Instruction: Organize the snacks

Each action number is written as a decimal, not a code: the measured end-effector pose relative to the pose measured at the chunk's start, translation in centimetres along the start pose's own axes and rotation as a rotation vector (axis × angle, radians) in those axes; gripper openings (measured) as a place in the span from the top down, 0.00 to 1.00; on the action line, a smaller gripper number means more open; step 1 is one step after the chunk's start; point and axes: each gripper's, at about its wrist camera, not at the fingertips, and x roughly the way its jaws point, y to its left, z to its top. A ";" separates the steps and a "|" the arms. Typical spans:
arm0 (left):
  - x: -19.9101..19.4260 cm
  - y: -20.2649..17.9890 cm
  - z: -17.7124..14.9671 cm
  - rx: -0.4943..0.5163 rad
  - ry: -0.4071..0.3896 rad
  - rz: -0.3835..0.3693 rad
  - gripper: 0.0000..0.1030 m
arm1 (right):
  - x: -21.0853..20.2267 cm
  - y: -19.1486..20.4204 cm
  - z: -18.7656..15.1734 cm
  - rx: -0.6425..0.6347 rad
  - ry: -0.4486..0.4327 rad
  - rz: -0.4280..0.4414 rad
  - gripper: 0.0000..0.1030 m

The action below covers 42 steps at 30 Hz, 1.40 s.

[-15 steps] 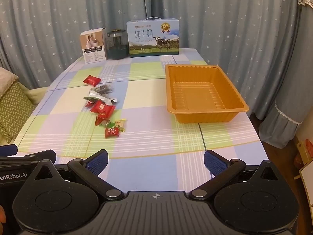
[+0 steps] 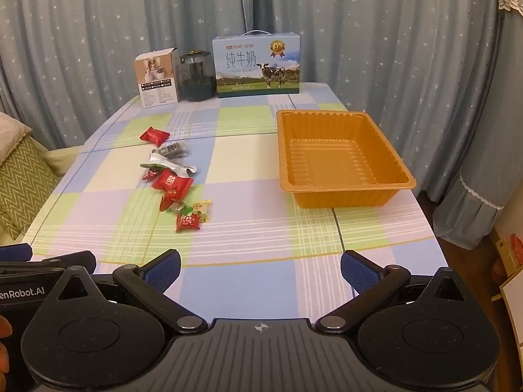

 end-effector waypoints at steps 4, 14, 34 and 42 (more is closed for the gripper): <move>0.8 -0.5 0.0 0.009 0.002 0.005 0.00 | 0.3 0.1 -0.2 -0.003 -0.004 -0.004 0.00; 0.9 -0.7 0.1 0.006 0.004 0.004 0.00 | 0.3 0.0 -0.2 -0.004 -0.001 0.001 0.00; 0.5 -0.8 0.3 0.001 0.000 -0.004 0.00 | 0.2 0.0 0.0 -0.004 -0.006 -0.003 0.00; 0.5 -0.8 0.3 0.000 0.000 -0.006 0.00 | 0.1 -0.1 0.1 -0.003 -0.007 -0.003 0.00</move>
